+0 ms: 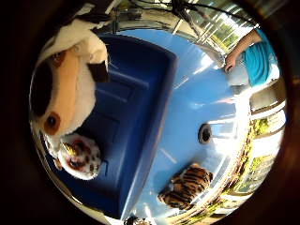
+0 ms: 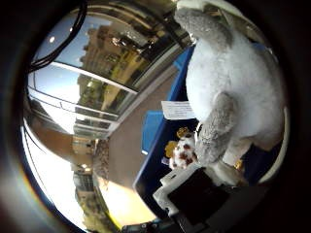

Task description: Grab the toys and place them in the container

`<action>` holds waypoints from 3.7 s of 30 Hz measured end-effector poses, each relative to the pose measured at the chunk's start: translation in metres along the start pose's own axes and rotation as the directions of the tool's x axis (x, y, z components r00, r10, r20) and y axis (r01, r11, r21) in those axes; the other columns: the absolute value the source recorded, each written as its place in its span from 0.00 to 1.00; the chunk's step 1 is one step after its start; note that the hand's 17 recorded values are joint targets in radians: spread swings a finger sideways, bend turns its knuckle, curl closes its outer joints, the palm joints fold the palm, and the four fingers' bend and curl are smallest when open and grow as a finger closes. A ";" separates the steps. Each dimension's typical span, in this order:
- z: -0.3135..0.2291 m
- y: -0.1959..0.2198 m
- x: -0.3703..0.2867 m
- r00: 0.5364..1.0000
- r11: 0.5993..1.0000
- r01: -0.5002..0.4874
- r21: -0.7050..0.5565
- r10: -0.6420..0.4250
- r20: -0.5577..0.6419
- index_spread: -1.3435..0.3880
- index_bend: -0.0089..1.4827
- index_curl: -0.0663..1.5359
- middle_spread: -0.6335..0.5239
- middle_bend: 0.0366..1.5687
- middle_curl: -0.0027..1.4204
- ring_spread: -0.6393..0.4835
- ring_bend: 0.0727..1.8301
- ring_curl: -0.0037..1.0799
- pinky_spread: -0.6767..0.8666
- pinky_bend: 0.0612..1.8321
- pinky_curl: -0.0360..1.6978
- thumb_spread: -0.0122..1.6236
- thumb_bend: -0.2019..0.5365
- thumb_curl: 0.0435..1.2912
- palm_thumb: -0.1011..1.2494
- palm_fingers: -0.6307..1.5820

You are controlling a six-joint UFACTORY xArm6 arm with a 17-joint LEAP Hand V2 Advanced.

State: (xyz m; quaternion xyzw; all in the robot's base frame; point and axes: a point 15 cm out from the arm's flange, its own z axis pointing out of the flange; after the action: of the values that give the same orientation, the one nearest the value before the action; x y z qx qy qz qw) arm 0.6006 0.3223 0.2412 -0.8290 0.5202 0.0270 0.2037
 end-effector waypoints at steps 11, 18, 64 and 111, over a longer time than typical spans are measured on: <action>-0.051 0.001 -0.011 0.998 0.999 0.053 0.007 -0.053 0.017 0.51 0.11 0.35 0.56 0.08 0.30 0.78 0.27 0.29 0.74 0.54 0.26 0.67 0.24 0.42 0.55 0.27; -0.126 0.035 -0.017 0.997 0.995 0.068 -0.071 -0.065 0.045 0.55 0.12 0.30 0.57 0.09 0.26 0.79 0.24 0.28 0.75 0.51 0.23 0.67 0.24 0.40 0.58 0.30; -0.033 0.239 0.217 0.975 0.690 -0.110 -0.716 -0.066 -0.213 0.66 0.11 0.22 0.49 0.22 0.27 0.74 0.30 0.34 0.70 0.35 0.12 0.67 0.25 0.30 0.61 0.60; -0.250 0.175 -0.055 0.990 0.972 0.059 -0.225 -0.086 -0.109 0.10 0.49 0.43 0.31 0.79 0.83 0.46 0.85 0.81 0.51 0.94 0.46 0.68 0.26 0.70 0.83 0.62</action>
State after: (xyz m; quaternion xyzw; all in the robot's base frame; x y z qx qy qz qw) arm 0.3810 0.2121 0.4300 -0.8651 0.4945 0.0283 0.0797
